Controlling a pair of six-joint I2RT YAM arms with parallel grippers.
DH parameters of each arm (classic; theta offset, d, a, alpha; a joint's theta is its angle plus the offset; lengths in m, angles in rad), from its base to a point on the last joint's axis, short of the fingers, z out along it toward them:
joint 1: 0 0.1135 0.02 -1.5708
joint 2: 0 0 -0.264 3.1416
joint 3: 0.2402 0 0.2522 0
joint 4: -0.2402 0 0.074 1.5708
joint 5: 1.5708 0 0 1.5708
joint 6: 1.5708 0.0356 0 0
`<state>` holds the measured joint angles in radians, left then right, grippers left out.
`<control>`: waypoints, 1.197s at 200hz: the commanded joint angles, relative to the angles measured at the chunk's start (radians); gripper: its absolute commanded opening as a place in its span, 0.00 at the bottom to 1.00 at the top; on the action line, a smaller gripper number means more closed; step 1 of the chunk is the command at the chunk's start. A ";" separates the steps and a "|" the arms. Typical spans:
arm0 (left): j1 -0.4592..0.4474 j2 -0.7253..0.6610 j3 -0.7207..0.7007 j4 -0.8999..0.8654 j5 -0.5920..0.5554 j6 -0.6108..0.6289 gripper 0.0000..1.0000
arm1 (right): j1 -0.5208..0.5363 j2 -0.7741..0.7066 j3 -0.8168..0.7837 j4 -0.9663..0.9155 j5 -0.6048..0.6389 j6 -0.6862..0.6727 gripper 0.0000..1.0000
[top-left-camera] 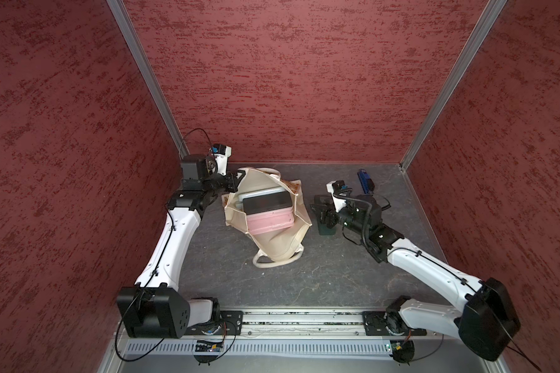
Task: Take out the pencil case from the canvas bag
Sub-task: Pick up the pencil case from the canvas bag.
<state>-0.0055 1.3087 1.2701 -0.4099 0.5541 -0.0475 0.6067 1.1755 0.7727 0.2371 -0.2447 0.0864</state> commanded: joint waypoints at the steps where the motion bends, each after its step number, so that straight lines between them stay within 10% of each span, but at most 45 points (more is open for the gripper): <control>1: 0.009 -0.004 0.003 0.018 -0.009 -0.015 0.00 | 0.047 -0.054 -0.008 0.201 0.042 -0.162 0.61; 111: 0.006 0.007 -0.014 0.040 -0.009 -0.031 0.00 | 0.335 0.040 0.207 -0.085 0.158 -0.553 0.64; 239: 0.018 0.037 -0.008 0.042 0.008 -0.051 0.00 | 0.419 0.458 0.546 -0.508 0.342 -0.616 0.65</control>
<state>0.0010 1.3293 1.2640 -0.3801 0.5564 -0.0788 1.0061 1.5745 1.2701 -0.1490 -0.0204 -0.4808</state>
